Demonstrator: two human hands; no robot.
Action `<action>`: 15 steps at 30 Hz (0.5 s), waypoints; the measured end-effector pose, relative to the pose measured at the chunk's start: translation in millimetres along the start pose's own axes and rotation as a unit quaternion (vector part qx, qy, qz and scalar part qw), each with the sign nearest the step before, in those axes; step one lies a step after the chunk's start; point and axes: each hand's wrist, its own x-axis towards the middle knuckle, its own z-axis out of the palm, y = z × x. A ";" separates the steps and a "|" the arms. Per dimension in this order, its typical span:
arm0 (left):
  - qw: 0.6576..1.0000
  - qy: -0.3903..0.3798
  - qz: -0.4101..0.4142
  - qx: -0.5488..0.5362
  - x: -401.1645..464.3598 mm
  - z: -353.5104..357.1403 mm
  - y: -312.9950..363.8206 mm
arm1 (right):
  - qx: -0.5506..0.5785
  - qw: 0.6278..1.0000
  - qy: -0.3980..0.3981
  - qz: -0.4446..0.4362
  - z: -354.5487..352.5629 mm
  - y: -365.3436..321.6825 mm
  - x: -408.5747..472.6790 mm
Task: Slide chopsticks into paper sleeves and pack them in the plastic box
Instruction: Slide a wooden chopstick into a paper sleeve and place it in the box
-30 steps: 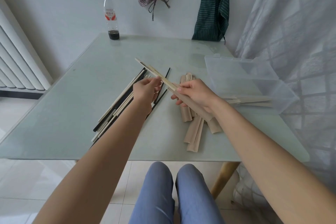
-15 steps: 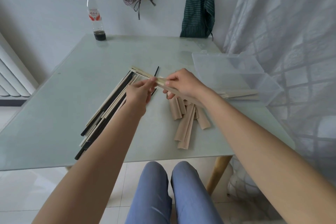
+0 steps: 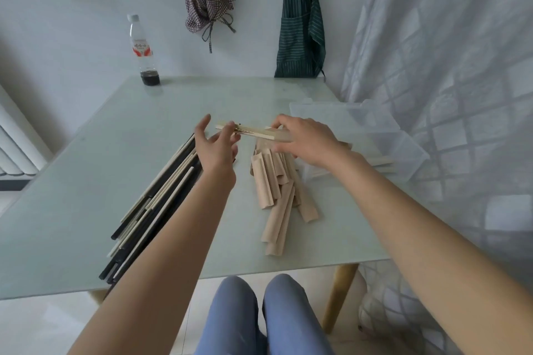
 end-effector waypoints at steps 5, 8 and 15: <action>0.992 -0.021 0.054 0.110 0.5 39.3 -15.8 | -0.061 0.998 -0.026 -0.005 -19.8 47.4 -4.2; 0.982 -0.034 0.073 0.168 3.0 64.6 -34.1 | -0.069 0.997 -0.018 0.012 -30.7 80.5 -0.1; 0.861 -0.100 0.193 0.459 0.1 101.5 -67.0 | -0.048 0.995 -0.047 0.074 -26.9 151.4 13.0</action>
